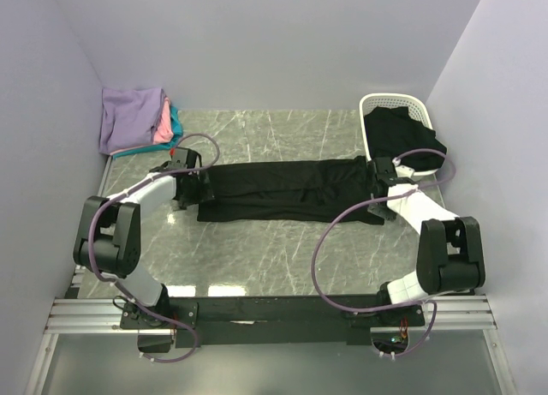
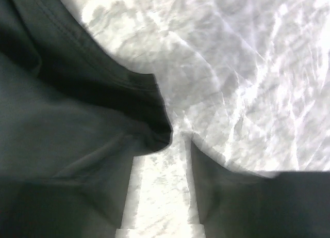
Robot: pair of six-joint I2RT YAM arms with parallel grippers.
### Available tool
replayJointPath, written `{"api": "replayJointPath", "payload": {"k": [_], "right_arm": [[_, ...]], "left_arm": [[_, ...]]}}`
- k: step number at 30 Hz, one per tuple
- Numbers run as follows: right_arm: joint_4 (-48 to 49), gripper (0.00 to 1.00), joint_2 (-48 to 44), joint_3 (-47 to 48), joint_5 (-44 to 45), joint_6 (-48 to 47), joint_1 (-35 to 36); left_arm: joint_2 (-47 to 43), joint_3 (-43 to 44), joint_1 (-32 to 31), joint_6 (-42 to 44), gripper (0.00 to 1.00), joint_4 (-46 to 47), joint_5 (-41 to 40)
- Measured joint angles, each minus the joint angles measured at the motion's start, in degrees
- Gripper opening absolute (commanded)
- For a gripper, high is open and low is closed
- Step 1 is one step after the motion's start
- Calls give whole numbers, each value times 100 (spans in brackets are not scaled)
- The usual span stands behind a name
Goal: Fold and stack the t-shirts
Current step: Fold the tshirt
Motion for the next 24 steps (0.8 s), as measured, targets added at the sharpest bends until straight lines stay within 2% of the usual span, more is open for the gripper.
{"api": "replayJointPath", "payload": {"k": [1,5,9,10,13,18,24], "right_arm": [[-39,89,-42,2,63,17,-7],[-205,97,-466,2,179,11,-17],[-153,96,-986,101,87,-74,-17],[-79,93,-1064,125,-17,-114,-17],[122,89,-1102,221,-479,-227,-17],[603,87,-466,393,-1670,-343,-15],[881,86,275,636,-2629,-402,140]], "left_arm": [[13,24,4,-17,100,-61,-31],[-11,184,9,-37,99,-332,-173],[-264,284,9,-26,99,-372,-109],[-321,304,4,-26,99,-365,-37],[-570,330,-50,-28,99,-140,415],[-549,466,-339,-72,100,507,1534],[234,734,-815,-133,100,994,2028]]}}
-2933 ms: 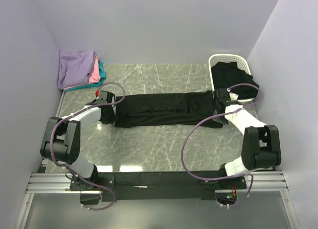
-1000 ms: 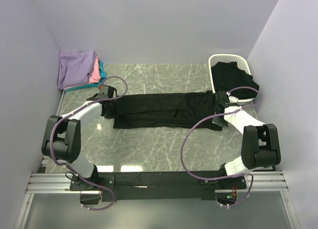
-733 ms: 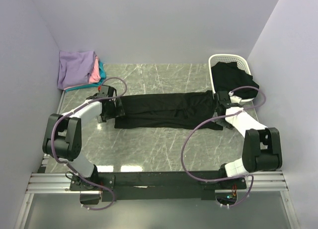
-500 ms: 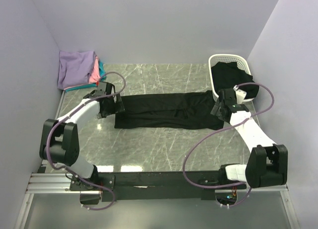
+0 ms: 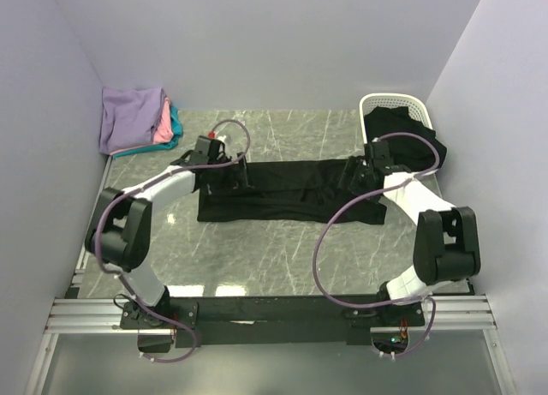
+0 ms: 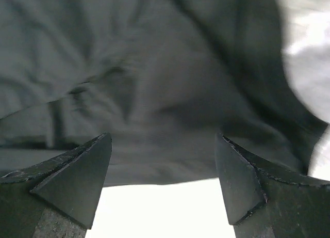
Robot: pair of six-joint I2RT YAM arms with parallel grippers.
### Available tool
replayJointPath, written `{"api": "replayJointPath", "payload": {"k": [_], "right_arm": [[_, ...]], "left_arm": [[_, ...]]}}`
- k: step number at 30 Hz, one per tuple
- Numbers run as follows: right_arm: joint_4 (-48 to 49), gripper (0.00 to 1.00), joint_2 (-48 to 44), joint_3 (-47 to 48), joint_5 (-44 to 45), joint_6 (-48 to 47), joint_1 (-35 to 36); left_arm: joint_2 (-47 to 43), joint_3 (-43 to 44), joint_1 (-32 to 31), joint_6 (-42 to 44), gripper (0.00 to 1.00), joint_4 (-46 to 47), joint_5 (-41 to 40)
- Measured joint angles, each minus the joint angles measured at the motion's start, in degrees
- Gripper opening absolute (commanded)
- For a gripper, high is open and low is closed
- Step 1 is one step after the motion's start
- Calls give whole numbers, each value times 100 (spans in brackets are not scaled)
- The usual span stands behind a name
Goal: Fold and stack the t-shirts
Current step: Fold the tshirt
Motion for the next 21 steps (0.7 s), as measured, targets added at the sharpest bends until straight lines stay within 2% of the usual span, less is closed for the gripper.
{"api": "replayJointPath", "payload": {"k": [9,17,21], "right_arm": [[-11,86,824,1137,-352,-293,533],[-332,85,1423,1598,216,-417,1268],[-601,79,1576,1683,664,-431,1513]], "left_arm": [[664,68,-179,-61,100,101,55],[772,173,-205,-44,99,87,-85],[796,210,-205,-42,100,79,-114]]}}
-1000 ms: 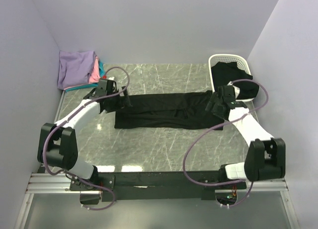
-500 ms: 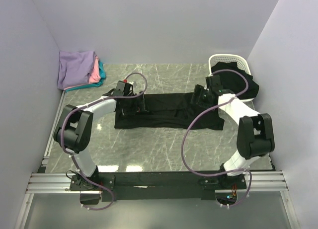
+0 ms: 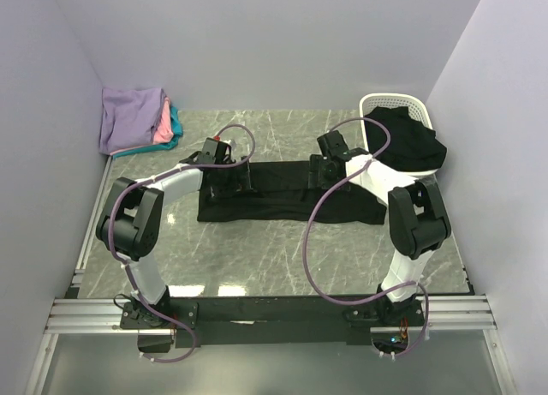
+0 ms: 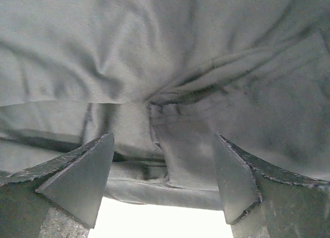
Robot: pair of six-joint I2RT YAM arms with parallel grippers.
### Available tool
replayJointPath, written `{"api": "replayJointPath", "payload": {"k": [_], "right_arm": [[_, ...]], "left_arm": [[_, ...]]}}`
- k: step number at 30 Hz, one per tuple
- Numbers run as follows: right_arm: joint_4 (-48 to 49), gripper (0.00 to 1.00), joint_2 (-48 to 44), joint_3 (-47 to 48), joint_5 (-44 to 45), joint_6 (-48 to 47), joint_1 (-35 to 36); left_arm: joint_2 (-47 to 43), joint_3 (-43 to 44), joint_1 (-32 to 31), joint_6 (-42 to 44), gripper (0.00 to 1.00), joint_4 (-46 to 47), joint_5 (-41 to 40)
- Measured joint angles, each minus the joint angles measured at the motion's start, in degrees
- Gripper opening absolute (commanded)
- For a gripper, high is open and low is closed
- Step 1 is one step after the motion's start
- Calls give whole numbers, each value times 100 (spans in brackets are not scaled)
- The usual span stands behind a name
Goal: Fold and stack the t-shirts
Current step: Fold the tshirt
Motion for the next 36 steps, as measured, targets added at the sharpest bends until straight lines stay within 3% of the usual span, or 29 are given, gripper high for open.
{"api": "replayJointPath", "payload": {"k": [5,26,28,29,32,34,36], "right_arm": [[-236,67,72,55,538,4,72],[-476,66,297,225,745,-2,205],[-487,58,302,225,748,-4,223],[-490,47,304,225,745,-4,225],[-492,29,330,225,748,-37,225],[-503,25,350,232,750,-46,225],[-520,10,361,251,748,-37,223]], "left_arm": [[0,2,0,4,99,-44,-66],[68,44,0,129,100,-175,-269],[96,52,0,129,99,-199,-273],[96,52,0,131,99,-221,-275],[96,55,0,140,100,-238,-278],[96,55,0,146,99,-245,-278],[96,55,0,149,99,-245,-280]]}}
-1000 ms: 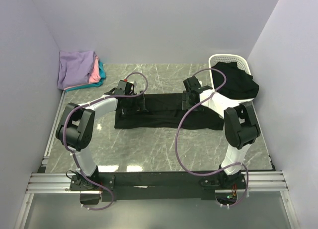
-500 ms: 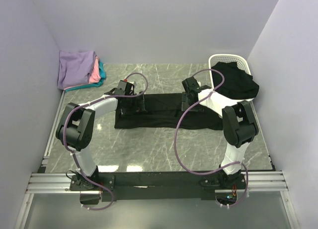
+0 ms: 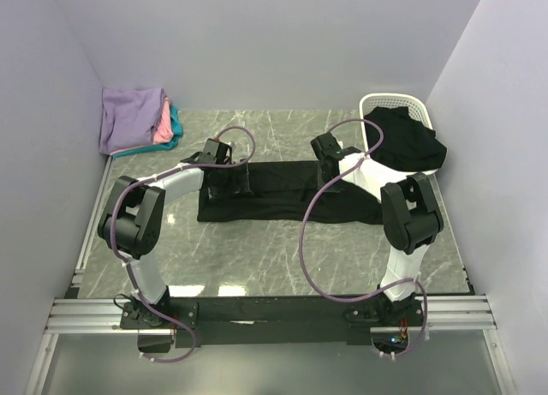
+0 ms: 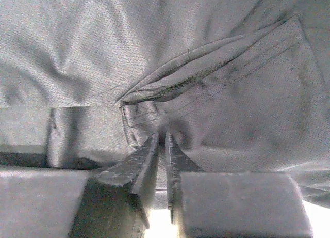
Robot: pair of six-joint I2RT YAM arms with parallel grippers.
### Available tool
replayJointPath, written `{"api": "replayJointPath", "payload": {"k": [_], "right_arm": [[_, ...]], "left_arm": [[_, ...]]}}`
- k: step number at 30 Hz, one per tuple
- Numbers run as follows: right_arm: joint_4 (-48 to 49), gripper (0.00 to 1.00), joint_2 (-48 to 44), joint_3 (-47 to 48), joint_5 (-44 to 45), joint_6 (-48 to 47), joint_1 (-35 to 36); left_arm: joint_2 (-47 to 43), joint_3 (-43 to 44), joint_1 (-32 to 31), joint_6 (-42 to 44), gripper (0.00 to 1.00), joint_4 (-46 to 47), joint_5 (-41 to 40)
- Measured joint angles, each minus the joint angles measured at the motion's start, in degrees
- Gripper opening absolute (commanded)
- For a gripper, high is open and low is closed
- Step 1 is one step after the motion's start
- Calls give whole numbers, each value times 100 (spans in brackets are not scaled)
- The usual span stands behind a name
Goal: Fold and stack the t-shirts
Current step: Fold the tshirt
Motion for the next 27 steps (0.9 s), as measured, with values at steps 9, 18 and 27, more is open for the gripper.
{"api": "replayJointPath", "payload": {"k": [9,18,27], "right_arm": [[2,58,-2,44,-9,-15,2],[11,61,-2,44,-103,-26,22],[2,48,22,44,-68,-9,50]], "left_arm": [[0,0,0,2,99,-11,-15],[33,2,0,2,99,-7,-37],[39,9,0,4,99,-9,-44]]}}
